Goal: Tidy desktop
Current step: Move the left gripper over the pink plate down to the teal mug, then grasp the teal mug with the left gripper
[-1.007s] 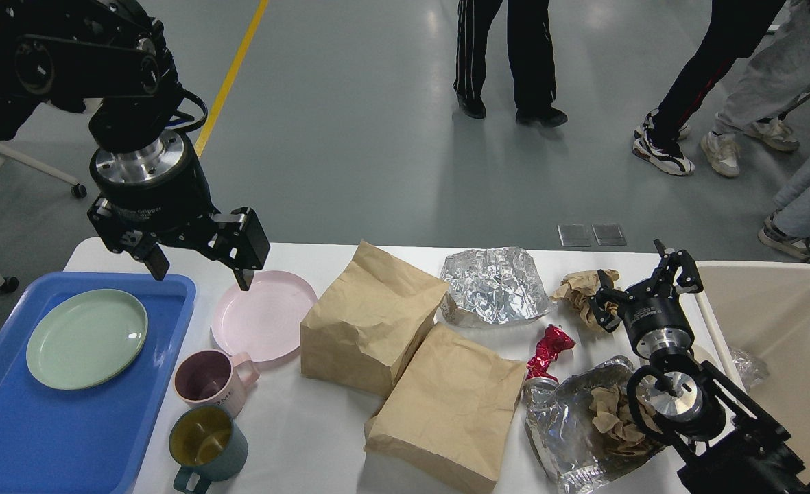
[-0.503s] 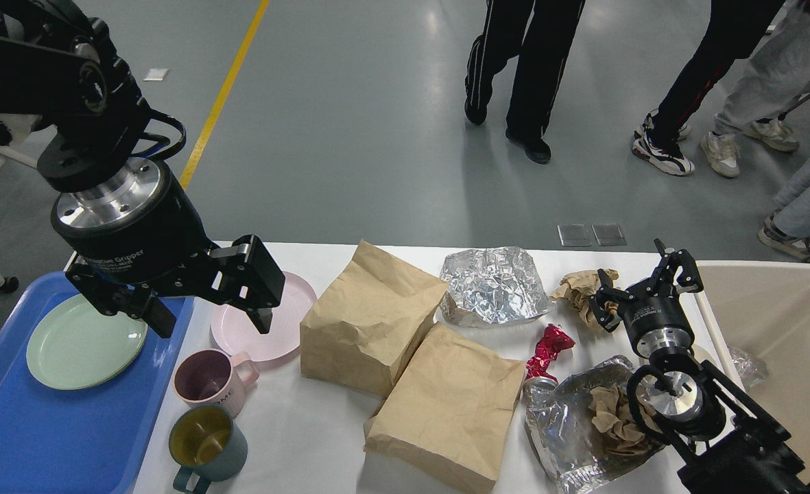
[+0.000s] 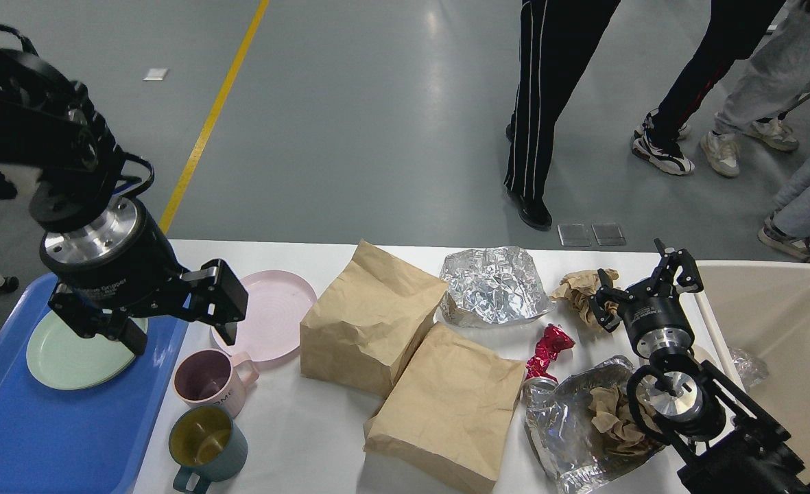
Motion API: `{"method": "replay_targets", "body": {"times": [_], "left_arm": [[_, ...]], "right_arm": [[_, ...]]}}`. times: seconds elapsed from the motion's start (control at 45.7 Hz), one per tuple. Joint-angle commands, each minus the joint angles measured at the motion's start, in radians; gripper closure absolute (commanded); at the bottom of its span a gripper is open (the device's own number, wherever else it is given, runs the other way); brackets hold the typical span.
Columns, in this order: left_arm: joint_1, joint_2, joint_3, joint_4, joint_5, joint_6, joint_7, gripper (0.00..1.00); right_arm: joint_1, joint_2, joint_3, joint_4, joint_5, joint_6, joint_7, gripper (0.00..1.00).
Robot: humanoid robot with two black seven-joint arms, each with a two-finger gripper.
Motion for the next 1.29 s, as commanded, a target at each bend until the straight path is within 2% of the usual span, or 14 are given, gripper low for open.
{"method": "replay_targets", "body": {"times": [0.0, 0.066, 0.153, 0.306, 0.613, 1.007, 1.138, 1.27], "left_arm": [[0.136, 0.029, 0.000, 0.000, 0.003, 0.111, 0.057, 0.07], [0.233, 0.049, -0.008, 0.003, 0.003, 0.207, 0.078, 0.07], [0.349, 0.086, -0.026, 0.006, 0.010, 0.320, 0.083, 0.07], [0.498, 0.100, -0.057, 0.043, 0.032, 0.423, 0.080, 0.07], [0.740, 0.086, -0.094, 0.158, 0.038, 0.546, 0.080, 0.07], [0.892, 0.057, -0.129, 0.247, 0.079, 0.649, 0.081, 0.07], [0.906, 0.057, -0.130, 0.256, 0.089, 0.681, 0.080, 0.14], [0.920, 0.057, -0.132, 0.262, 0.092, 0.693, 0.080, 0.28]], "right_arm": [[-0.001, 0.000, 0.000, 0.000, 0.000, 0.000, 0.000, 0.00], [0.001, 0.000, 0.000, 0.000, 0.000, 0.000, 0.000, 0.00], [-0.001, 0.000, 0.000, 0.000, 0.000, 0.000, 0.000, 0.00], [0.001, 0.000, 0.000, 0.000, 0.000, 0.000, 0.000, 0.00], [0.001, 0.000, 0.000, 0.000, 0.000, 0.000, 0.000, 0.00], [0.001, 0.000, 0.000, 0.000, 0.000, 0.000, 0.000, 0.00], [0.001, 0.000, 0.000, 0.000, 0.001, 0.000, 0.000, 0.00], [0.001, 0.000, 0.000, 0.000, 0.000, 0.000, 0.000, 0.00]]}}
